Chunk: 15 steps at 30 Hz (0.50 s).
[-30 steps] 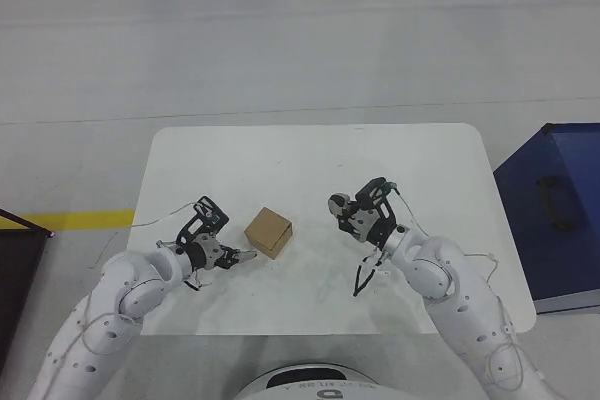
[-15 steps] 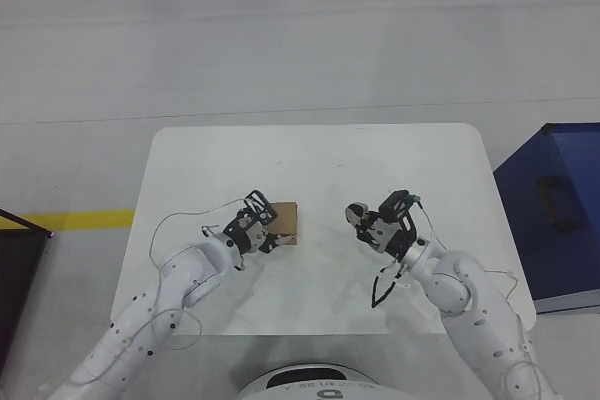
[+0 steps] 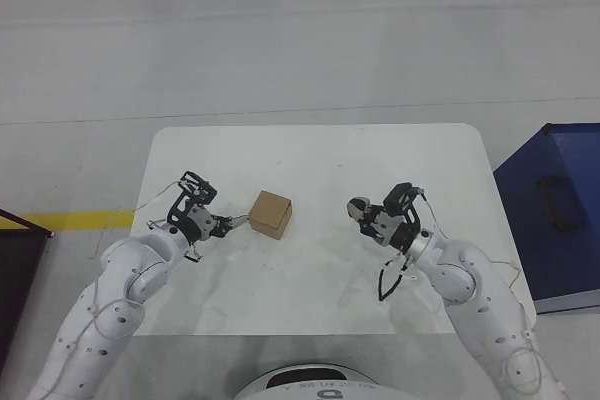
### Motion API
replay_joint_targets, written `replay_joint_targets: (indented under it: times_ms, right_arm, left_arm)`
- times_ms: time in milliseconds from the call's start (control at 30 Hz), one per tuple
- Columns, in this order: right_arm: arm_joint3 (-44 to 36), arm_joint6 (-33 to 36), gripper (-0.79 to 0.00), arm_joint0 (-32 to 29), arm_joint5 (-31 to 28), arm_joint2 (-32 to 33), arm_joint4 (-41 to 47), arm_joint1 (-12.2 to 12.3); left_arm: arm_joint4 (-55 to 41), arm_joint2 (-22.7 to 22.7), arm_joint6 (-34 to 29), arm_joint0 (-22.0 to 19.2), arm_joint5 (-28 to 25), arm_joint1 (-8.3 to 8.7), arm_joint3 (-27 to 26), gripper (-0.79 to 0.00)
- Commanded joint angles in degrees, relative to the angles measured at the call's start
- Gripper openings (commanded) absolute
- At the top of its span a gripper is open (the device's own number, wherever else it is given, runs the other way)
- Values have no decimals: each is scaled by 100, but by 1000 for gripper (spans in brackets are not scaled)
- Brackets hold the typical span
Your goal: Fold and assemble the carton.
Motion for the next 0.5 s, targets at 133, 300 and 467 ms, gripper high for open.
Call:
replay_joint_targets:
  times_ms: [133, 300, 467]
  right_arm:
    - [-45, 4, -785, -17, -17, 15, -10, 18]
    - [-157, -83, -785, -176, 32, 101, -31, 42]
    - [-275, -181, -785, -401, 98, 170, -39, 62]
  left_arm:
    - [870, 475, 224, -505, 949, -126, 416, 0]
    - [1348, 1359, 95, -1032, 1170, -321, 981, 0]
    - [1274, 1902, 63, -1284, 1013, -480, 1204, 0]
